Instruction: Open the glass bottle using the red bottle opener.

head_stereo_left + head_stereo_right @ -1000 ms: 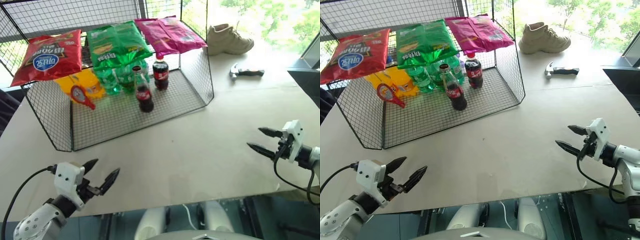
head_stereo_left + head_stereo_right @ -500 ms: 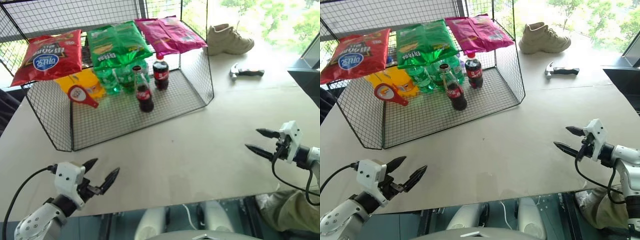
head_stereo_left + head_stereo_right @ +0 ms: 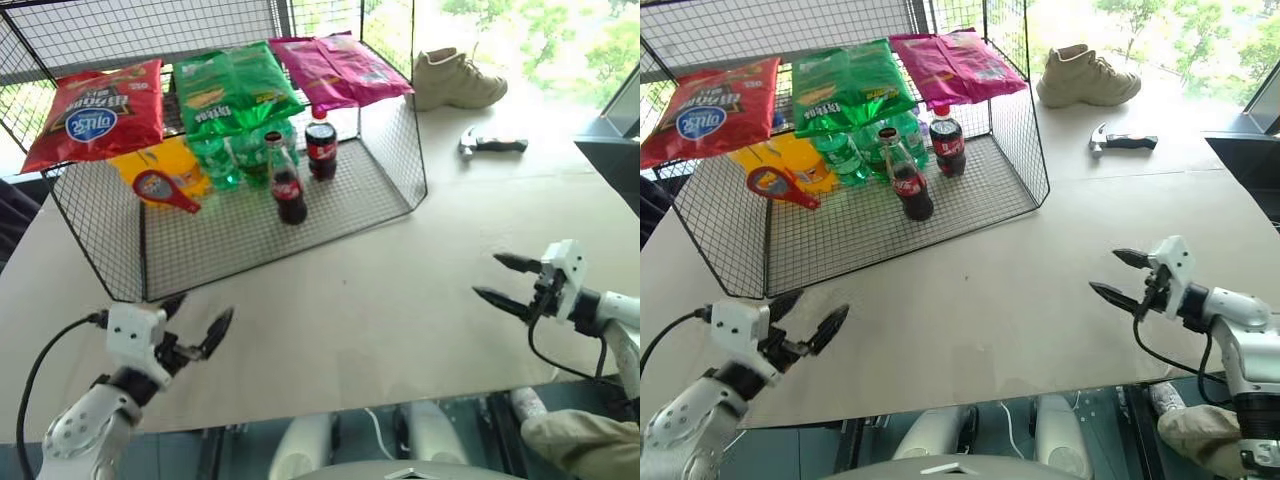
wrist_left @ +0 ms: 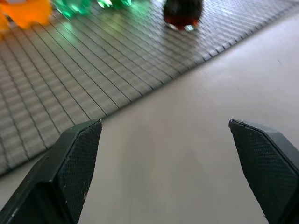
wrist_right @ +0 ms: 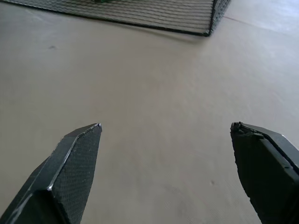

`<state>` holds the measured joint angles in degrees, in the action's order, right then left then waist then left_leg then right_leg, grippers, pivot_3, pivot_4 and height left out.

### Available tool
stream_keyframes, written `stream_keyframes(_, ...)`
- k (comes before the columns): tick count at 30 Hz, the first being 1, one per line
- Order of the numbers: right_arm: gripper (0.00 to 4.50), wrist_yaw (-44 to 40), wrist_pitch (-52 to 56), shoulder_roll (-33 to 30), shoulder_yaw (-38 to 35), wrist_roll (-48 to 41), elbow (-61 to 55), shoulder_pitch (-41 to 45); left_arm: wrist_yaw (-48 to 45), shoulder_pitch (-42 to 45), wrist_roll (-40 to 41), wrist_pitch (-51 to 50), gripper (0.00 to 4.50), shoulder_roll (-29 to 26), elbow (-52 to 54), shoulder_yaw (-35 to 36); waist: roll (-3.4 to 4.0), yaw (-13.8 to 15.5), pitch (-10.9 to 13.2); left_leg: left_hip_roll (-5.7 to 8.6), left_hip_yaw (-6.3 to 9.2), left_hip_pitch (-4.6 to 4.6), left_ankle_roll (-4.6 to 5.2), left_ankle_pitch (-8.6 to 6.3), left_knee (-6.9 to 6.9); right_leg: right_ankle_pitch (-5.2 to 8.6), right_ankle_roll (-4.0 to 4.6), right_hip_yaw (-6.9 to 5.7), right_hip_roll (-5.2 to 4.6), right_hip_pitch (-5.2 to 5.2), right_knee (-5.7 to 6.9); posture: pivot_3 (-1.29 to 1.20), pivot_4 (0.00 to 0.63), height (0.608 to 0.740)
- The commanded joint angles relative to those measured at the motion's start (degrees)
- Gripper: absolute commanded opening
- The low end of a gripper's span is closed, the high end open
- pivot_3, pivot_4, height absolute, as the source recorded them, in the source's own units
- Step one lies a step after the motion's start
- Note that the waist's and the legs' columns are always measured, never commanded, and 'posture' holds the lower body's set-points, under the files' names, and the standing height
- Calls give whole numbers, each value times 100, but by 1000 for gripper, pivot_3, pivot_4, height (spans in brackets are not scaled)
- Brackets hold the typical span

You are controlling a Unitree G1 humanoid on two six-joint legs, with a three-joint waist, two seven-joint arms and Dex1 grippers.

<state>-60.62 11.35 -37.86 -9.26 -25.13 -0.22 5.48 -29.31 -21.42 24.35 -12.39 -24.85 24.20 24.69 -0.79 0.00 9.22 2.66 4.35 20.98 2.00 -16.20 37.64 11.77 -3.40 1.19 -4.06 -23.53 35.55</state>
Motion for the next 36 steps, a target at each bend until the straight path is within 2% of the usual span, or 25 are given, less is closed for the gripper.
stream_keyframes(1,4433,218,308,197,176,-320,-915,114,559,550,-116,117,4500,141,-8,121,-1,17,-1,1,1,0,0,0,0,-1,-2,-1,2,0,0,0,150,740)
stream_keyframes(7,4433,881,989,783,755,-668,-2231,440,1618,2008,-682,391,4500,335,-591,177,-3,72,-1,7,12,3,-11,6,0,-3,-1,-9,6,-4,5,0,150,740)
stream_keyframes(14,4433,1406,1458,1102,1058,-882,-2818,725,2141,2556,-946,623,4500,343,-1009,250,-9,77,-4,21,20,22,-33,18,0,-4,-2,-13,0,-21,4,0,150,740)
stream_keyframes(27,4433,1584,1499,1209,1243,-859,-2940,842,1938,3579,-1070,1120,4500,80,-2207,18,-12,72,-6,24,32,22,-35,20,-1,-4,-2,-27,3,-21,14,0,150,740)
stream_keyframes(36,4433,1668,1479,1239,1282,-829,-2991,786,1861,3771,-1075,1403,4500,17,-2656,30,-12,66,-5,24,32,23,-36,20,-1,-4,-2,-26,3,-21,13,0,150,740)
